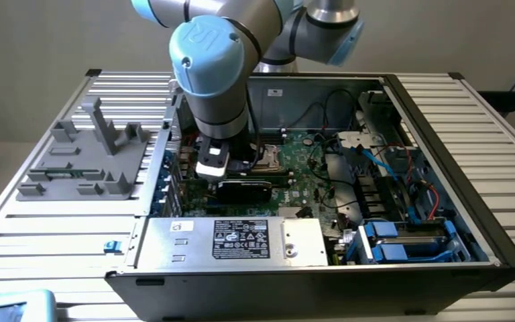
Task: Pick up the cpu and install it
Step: 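Install the second cpu locking lever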
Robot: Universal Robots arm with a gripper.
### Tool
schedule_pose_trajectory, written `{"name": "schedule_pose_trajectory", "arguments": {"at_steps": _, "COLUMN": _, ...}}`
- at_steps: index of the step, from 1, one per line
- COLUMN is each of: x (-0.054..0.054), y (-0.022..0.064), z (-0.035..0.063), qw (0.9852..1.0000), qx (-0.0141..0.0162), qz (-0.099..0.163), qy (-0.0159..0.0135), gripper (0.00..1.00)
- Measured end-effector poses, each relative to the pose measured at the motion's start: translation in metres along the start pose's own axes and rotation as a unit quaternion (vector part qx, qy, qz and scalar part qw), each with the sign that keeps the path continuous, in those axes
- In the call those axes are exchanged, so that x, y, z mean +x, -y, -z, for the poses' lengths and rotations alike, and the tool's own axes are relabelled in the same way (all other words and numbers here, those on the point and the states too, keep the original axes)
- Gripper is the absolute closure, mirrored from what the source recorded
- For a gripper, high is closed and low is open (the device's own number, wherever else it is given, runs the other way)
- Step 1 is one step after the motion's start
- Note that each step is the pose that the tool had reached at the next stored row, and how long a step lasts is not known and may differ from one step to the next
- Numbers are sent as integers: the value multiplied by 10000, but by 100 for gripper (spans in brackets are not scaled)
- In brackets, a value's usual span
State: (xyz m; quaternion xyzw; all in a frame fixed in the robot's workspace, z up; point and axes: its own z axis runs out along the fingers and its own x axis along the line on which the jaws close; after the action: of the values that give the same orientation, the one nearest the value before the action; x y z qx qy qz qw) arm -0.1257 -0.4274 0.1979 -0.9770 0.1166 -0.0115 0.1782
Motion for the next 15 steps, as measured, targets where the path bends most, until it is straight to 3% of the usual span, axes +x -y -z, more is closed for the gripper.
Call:
{"name": "schedule_pose_trajectory", "arguments": {"at_steps": 4, "x": -4, "y": 40, "z": 106, "qw": 10000, "qx": -1, "qz": -3, "qy": 5, "gripper": 89}}
{"name": "schedule_pose_trajectory", "arguments": {"at_steps": 15, "x": 62, "y": 221, "z": 539, "qw": 10000, "qx": -6, "qz": -4, "qy": 9, "gripper": 89}}
